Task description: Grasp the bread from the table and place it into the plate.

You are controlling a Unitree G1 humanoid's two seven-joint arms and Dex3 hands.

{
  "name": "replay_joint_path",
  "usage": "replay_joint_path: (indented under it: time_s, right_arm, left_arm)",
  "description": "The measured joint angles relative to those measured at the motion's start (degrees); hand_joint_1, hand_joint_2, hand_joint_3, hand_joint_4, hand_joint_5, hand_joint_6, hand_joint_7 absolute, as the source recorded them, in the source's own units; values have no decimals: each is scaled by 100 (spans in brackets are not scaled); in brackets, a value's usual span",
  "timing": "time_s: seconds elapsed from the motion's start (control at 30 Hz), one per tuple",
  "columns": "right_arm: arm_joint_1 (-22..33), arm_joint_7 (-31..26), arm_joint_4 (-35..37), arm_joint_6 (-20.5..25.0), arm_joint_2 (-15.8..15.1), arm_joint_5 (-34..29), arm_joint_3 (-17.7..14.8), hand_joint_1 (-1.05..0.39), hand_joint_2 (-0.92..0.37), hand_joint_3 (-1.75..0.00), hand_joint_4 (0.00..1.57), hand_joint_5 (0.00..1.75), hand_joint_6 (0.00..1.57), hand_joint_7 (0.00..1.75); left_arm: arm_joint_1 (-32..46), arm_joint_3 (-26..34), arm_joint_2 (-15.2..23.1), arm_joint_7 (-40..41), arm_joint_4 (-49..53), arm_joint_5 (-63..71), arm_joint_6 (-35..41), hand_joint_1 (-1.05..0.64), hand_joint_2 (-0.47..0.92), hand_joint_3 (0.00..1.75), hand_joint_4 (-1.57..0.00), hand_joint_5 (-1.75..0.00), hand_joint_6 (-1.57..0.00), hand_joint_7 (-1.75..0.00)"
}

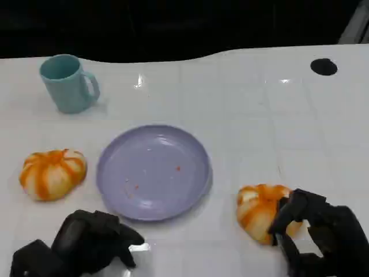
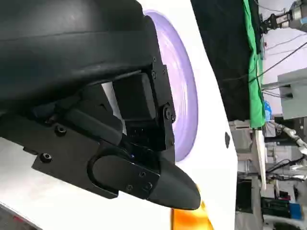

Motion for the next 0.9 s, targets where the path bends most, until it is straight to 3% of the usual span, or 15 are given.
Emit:
replay_joint_path:
  time_s: [0.8, 0.9]
  right_arm:
    - [37, 10, -154, 124, 4, 54, -3, -19, -34, -126, 78, 165, 82, 125]
    - [41, 20, -198, 143, -11, 84, -6, -18, -38, -119, 76, 144, 82, 109]
  left_arm:
    - [-2, 10, 0, -2, 11, 12, -2, -105, 92, 10, -131, -103, -154, -31]
    - [-2, 9, 0, -1, 10, 13, -2, -105, 92, 10, -131, -103, -154, -31]
